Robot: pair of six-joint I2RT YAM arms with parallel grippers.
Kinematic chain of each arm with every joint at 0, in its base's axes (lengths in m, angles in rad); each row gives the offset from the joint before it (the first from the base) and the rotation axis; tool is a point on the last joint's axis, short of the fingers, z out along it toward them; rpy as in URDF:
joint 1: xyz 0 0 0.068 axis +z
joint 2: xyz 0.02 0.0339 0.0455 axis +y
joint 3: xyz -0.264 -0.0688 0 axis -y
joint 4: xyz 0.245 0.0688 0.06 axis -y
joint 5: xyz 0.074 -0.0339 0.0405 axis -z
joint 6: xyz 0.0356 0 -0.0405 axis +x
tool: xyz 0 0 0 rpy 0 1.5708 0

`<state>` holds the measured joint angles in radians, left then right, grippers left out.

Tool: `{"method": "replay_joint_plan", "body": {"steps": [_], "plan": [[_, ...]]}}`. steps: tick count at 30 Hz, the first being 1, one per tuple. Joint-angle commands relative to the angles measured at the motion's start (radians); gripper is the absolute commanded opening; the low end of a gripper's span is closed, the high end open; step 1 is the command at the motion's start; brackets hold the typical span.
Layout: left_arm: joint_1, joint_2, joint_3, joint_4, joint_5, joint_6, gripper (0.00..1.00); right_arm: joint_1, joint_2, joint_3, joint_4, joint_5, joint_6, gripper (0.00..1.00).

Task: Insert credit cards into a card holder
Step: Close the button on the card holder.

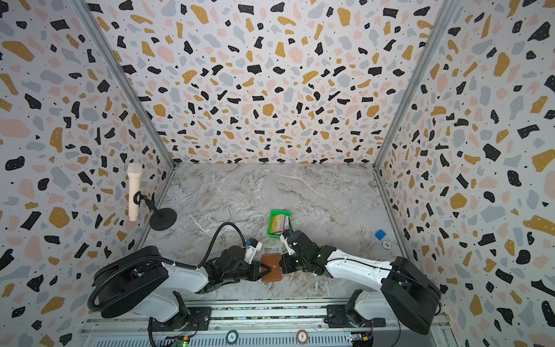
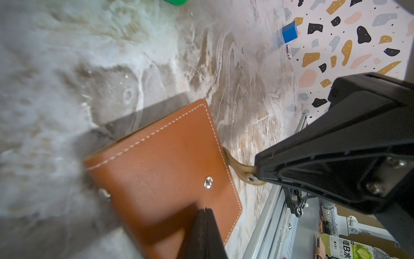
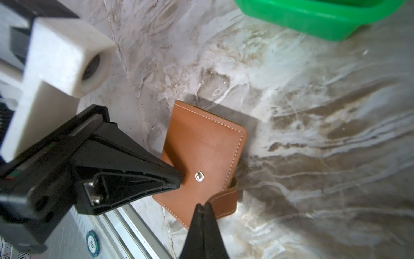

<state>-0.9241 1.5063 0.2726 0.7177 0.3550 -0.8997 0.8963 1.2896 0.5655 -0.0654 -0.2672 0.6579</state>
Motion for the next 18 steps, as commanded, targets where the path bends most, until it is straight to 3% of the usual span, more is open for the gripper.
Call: {"method": "replay_joint_plan", "body": {"steps": [1,18], "plan": [[-0.006,0.034,-0.021,-0.022,0.008,-0.016,0.0,0.012,0.017,0.047,0.012,0.021,0.002,0.0],[-0.006,0.051,-0.035,0.02,0.024,-0.02,0.0,0.062,0.126,0.125,-0.052,0.122,-0.038,0.0]]}}
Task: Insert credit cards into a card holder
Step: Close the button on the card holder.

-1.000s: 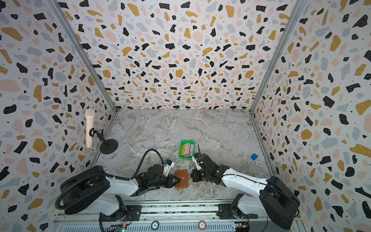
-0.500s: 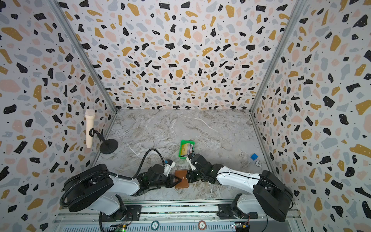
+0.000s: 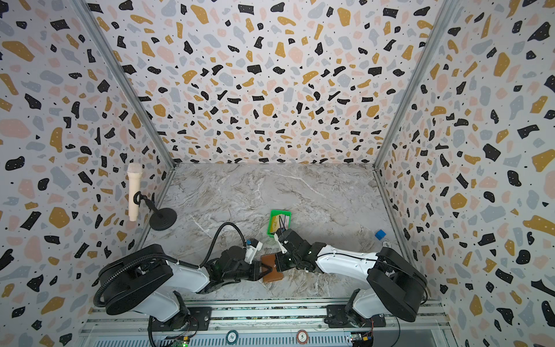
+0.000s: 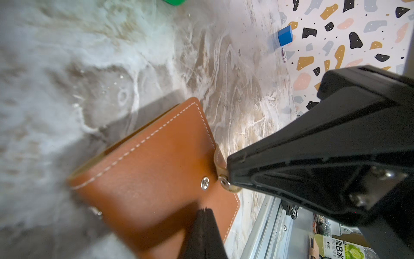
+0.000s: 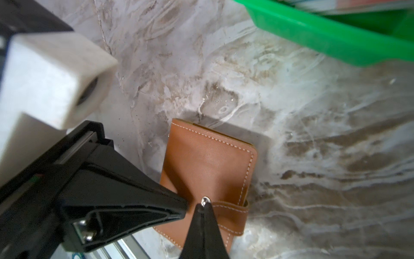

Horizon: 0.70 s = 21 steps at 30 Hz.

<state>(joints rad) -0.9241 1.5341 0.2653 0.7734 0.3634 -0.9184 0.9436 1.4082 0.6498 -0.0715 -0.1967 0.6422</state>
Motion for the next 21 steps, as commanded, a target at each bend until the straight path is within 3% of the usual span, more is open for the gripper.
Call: {"method": "replay_joint_plan", "body": {"steps": [1,21], "plan": [[-0.005,0.024,-0.028,-0.031,0.016,-0.002,0.0,0.02,0.012,0.046,-0.055,0.062,-0.025,0.0],[-0.004,0.057,-0.034,0.01,0.03,-0.008,0.0,0.054,0.105,0.084,-0.105,0.081,-0.055,0.0]]}}
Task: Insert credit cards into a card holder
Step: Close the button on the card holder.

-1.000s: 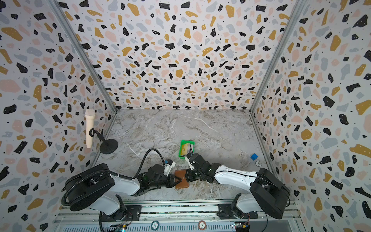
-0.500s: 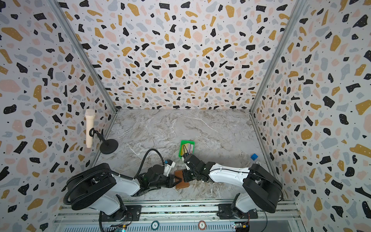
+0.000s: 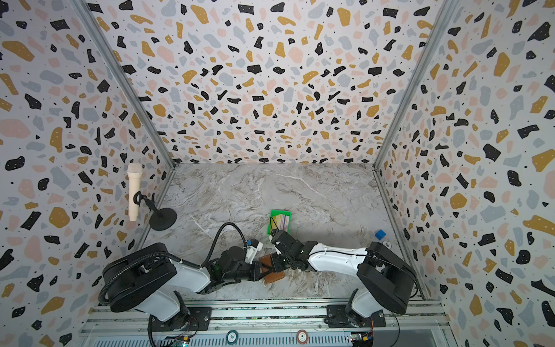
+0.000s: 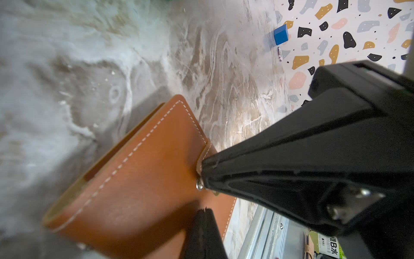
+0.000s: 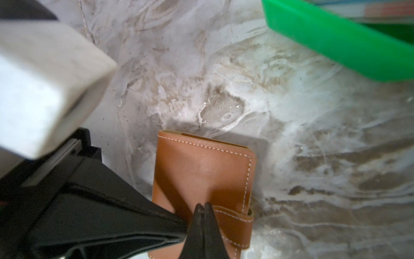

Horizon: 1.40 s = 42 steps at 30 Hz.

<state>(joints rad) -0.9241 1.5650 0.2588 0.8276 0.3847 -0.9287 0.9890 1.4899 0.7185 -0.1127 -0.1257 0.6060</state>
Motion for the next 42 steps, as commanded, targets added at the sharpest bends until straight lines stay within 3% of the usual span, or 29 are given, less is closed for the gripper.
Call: {"method": "replay_joint_plan", "body": {"steps": [1,11,27,42], "plan": [[-0.004,0.028,-0.027,-0.043,0.01,0.001,0.0,0.012,0.025,0.015,-0.068,0.01,-0.02,0.0],[0.0,0.043,-0.042,-0.014,0.01,-0.013,0.0,0.03,0.04,-0.04,-0.071,0.007,-0.003,0.0],[0.04,0.073,-0.108,0.133,0.044,-0.07,0.0,0.022,0.027,-0.353,0.12,0.035,0.085,0.0],[0.059,0.14,-0.117,0.216,0.073,-0.097,0.0,0.159,0.024,-0.397,0.055,0.075,0.249,0.0]]}}
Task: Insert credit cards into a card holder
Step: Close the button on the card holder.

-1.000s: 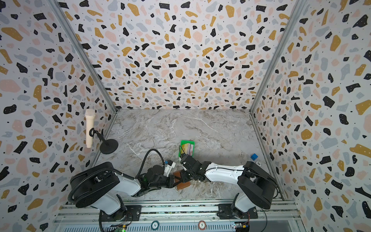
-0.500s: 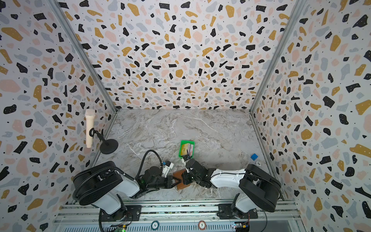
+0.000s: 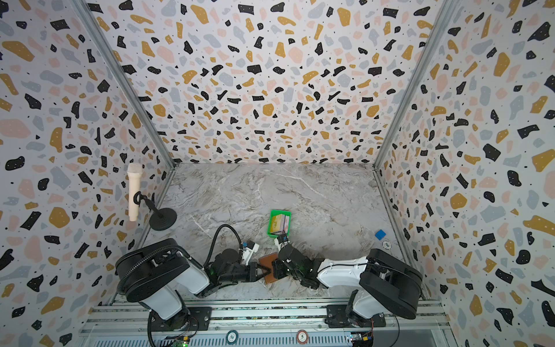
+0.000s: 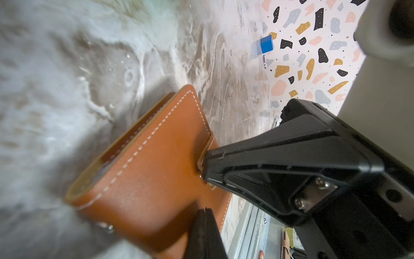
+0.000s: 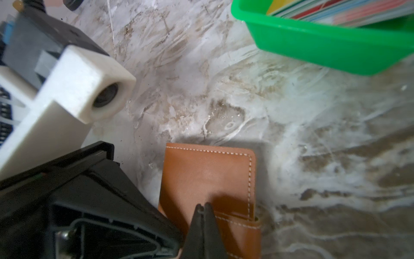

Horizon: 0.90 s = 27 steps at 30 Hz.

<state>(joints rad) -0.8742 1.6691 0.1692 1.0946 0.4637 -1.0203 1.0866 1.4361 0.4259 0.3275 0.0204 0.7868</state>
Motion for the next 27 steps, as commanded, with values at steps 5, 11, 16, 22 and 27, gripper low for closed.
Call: {"method": "replay_joint_plan", "body": {"steps": [5,11,16,22,27], "plan": [[0.025,0.076,-0.043,0.038,0.021,-0.031,0.0,0.096,0.126,-0.108,-0.377,-0.085,0.108,0.0],[0.034,0.078,-0.053,0.109,0.05,-0.034,0.0,0.096,0.067,-0.061,-0.378,-0.034,0.011,0.07],[0.036,-0.084,0.005,-0.064,0.003,0.061,0.16,0.079,-0.144,0.081,-0.307,0.083,-0.245,0.37],[0.035,-0.541,0.103,-0.435,-0.243,0.268,0.38,0.077,-0.343,0.227,-0.214,0.158,-0.456,0.99],[0.034,-0.902,0.1,-0.563,-0.499,0.372,1.0,0.052,-0.477,0.144,-0.129,0.271,-0.48,0.99]]}}
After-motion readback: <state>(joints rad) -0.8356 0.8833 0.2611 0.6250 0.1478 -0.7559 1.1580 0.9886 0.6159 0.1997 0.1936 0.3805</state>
